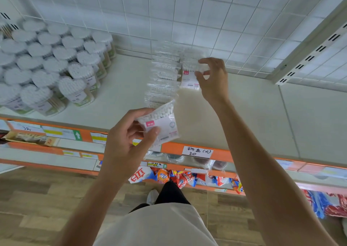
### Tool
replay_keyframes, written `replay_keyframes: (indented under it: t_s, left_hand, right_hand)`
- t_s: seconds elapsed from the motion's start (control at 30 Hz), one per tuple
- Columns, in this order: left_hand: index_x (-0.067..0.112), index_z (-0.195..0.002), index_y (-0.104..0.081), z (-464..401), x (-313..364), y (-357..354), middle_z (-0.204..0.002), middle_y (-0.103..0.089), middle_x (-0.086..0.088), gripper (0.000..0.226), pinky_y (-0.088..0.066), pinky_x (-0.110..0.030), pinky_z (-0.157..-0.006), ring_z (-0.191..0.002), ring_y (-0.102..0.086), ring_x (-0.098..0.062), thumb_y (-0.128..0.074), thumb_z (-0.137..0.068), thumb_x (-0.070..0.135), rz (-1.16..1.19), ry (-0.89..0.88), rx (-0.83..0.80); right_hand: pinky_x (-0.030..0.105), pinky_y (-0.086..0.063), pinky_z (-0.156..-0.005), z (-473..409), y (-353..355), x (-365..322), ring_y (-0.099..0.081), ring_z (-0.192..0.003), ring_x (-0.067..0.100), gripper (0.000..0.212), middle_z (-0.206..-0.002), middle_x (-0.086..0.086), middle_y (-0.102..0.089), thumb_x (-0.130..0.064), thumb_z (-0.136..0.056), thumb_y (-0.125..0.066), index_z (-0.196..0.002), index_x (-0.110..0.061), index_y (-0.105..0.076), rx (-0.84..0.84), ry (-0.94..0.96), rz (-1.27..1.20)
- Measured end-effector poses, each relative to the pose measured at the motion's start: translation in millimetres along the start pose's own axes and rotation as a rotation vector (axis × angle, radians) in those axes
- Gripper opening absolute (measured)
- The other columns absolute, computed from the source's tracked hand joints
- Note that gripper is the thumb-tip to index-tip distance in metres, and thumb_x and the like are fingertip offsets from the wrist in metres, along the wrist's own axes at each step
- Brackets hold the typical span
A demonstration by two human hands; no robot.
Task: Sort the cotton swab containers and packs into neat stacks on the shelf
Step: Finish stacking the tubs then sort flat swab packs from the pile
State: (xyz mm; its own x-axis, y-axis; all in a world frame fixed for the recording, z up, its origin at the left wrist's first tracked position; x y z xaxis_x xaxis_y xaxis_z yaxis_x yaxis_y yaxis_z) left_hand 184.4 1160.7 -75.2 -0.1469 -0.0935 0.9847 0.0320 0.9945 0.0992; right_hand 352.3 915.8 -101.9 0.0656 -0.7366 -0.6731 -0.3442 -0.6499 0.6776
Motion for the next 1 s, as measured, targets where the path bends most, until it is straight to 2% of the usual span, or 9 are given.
replay_keyframes:
  t_s: [0.1, 0.2, 0.3, 0.4, 0.5, 0.77, 0.83, 0.93, 1.0]
  left_hand:
    - [0.022, -0.116, -0.061, -4.8, 0.6, 3.4, -0.092, -0.072, 0.008, 0.032, -0.056, -0.019, -0.073, -0.086, -0.072, -0.01, -0.069, -0.086, 0.012, 0.003, -0.014, -0.011]
    - [0.024, -0.116, -0.062, -6.4, 3.3, 7.6, -0.093, -0.072, 0.007, 0.032, -0.056, -0.02, -0.075, -0.087, -0.072, -0.012, -0.07, -0.086, 0.015, -0.004, -0.012, -0.024]
    - [0.027, -0.116, -0.064, -11.4, 14.3, 16.0, -0.093, -0.071, 0.013, 0.032, -0.055, -0.017, -0.078, -0.087, -0.071, -0.009, -0.075, -0.088, 0.016, -0.066, -0.044, -0.052]
    - [0.025, -0.118, -0.068, -25.9, 24.7, 19.0, -0.094, -0.069, 0.017, 0.032, -0.053, -0.016, -0.081, -0.082, -0.068, -0.012, -0.073, -0.088, 0.014, -0.158, -0.101, -0.119]
    - [0.019, -0.119, -0.069, -42.8, 28.4, 11.2, -0.109, -0.069, 0.007, 0.032, -0.057, -0.024, -0.087, -0.086, -0.068, -0.019, -0.074, -0.089, 0.012, -0.24, -0.209, -0.192]
    - [0.015, -0.119, -0.069, -56.6, 28.5, -3.0, -0.112, -0.07, 0.004, 0.032, -0.058, -0.032, -0.086, -0.088, -0.07, -0.017, -0.074, -0.087, 0.017, -0.273, -0.346, -0.242]
    - [0.015, -0.122, -0.067, -64.9, 29.9, -4.1, -0.117, -0.068, 0.004, 0.037, -0.057, -0.034, -0.091, -0.099, -0.069, -0.014, -0.075, -0.087, 0.015, -0.265, -0.362, -0.27]
    - [0.018, -0.135, -0.057, -92.7, 33.1, 6.5, -0.132, -0.061, 0.004, 0.054, -0.05, -0.035, -0.103, -0.122, -0.059, -0.008, -0.076, -0.085, 0.024, -0.328, -0.4, -0.282]
    - [0.018, -0.137, -0.056, -115.0, 34.7, 20.1, -0.134, -0.059, 0.004, 0.056, -0.048, -0.039, -0.104, -0.124, -0.056, -0.009, -0.074, -0.085, 0.03, -0.43, -0.421, -0.231]
  right_hand:
    - [0.033, -0.056, -0.074, 5.3, 5.9, -4.0, -0.065, -0.092, 0.009, 0.037, -0.132, -0.001, -0.053, -0.026, -0.088, -0.071, -0.124, -0.023, -0.061, 0.055, -0.018, 0.069]
    - [0.035, -0.055, -0.079, 16.9, 18.4, -15.1, -0.062, -0.102, 0.009, 0.044, -0.131, -0.002, -0.053, -0.031, -0.086, -0.072, -0.127, -0.022, -0.059, 0.101, -0.036, 0.095]
    - [0.031, -0.056, -0.084, 54.3, 44.6, -50.1, -0.062, -0.103, 0.004, 0.033, -0.124, -0.003, -0.059, -0.026, -0.091, -0.069, -0.123, -0.019, -0.062, 0.13, 0.045, -0.041]
    - [0.023, -0.056, -0.086, 107.3, 69.2, -93.2, -0.066, -0.106, 0.004, 0.027, -0.119, -0.005, -0.067, -0.019, -0.097, -0.065, -0.123, -0.015, -0.065, -0.012, 0.174, -0.159]
    - [0.018, -0.054, -0.089, 130.9, 74.5, -108.6, -0.066, -0.107, 0.001, 0.036, -0.124, -0.006, -0.067, -0.021, -0.095, -0.069, -0.13, -0.015, -0.063, -0.152, 0.211, -0.137]
    - [0.009, -0.051, -0.081, 127.1, 82.9, -108.7, -0.069, -0.09, 0.001, 0.025, -0.105, -0.009, -0.069, -0.021, -0.089, -0.077, -0.113, -0.018, -0.072, -0.1, 0.175, -0.102]
    - [0.01, -0.053, -0.079, 121.1, 82.3, -109.9, -0.07, -0.087, 0.002, 0.021, -0.104, -0.007, -0.07, -0.017, -0.089, -0.077, -0.109, -0.017, -0.072, -0.104, 0.145, -0.145]
    - [0.009, -0.052, -0.074, 99.8, 83.0, -103.6, -0.071, -0.082, -0.001, 0.018, -0.101, -0.005, -0.073, -0.013, -0.087, -0.077, -0.105, -0.018, -0.073, -0.055, 0.091, -0.169]
    - [0.007, -0.051, -0.072, 82.5, 82.0, -92.2, -0.07, -0.082, -0.004, 0.018, -0.101, -0.005, -0.073, -0.013, -0.088, -0.076, -0.104, -0.018, -0.072, -0.005, 0.052, -0.133]
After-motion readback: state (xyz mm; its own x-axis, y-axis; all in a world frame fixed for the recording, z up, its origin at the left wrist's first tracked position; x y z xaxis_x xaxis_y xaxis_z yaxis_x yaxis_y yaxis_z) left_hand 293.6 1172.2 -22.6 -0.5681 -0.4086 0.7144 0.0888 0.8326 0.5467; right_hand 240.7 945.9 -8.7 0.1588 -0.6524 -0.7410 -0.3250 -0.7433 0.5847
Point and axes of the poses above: each hand's wrist, its own z-axis away from the middle knuckle, its own y-axis out of the back of the hand, x = y × z, the point moved 3 cm from there along -z, towards the middle knuckle
